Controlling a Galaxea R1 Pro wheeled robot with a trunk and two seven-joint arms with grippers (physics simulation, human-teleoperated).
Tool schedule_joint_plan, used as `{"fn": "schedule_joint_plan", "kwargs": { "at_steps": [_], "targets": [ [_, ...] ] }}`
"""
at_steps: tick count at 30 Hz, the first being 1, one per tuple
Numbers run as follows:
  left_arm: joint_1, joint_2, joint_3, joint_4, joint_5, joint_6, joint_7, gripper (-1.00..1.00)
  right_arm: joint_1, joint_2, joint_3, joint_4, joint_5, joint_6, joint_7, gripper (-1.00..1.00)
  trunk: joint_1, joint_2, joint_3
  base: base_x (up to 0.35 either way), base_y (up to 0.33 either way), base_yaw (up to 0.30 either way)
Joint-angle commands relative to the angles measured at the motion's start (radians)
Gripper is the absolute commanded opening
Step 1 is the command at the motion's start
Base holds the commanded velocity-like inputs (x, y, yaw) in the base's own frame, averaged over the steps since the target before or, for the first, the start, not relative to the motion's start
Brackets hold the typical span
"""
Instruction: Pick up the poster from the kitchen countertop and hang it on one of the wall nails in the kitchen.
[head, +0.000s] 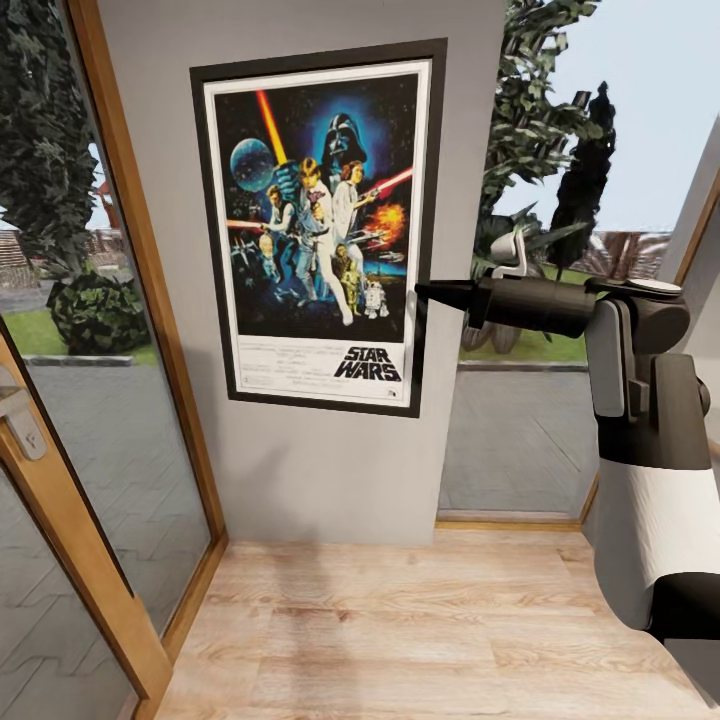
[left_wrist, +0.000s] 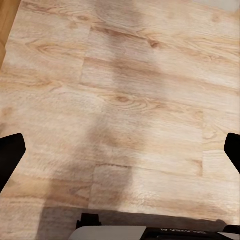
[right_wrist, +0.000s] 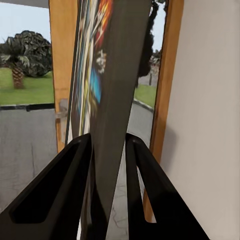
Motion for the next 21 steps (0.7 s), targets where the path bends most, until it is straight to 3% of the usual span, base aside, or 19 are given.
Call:
{"fn": "schedule_joint_plan", "kwargs": {
  "at_steps": [1, 21],
  "targets": [
    [0.0, 0.0, 0.002, -0.001, 0.009, 0.001, -0.008, 1.0, -0.001, 0.0, 0.0, 0.0, -0.001, 0.004, 0.004, -1.0, 0.0, -0.001, -0.001, 0.0, 0.0, 0.0],
    [0.0, 0.0, 0.003, -0.004, 0.008, 0.001, -0.009, 1.0, -0.001, 0.0, 0.0, 0.0, -0.001, -0.065, 0.005, -1.0, 0.0, -0.001, -0.001, 0.035, 0.0, 0.0]
  ]
}}
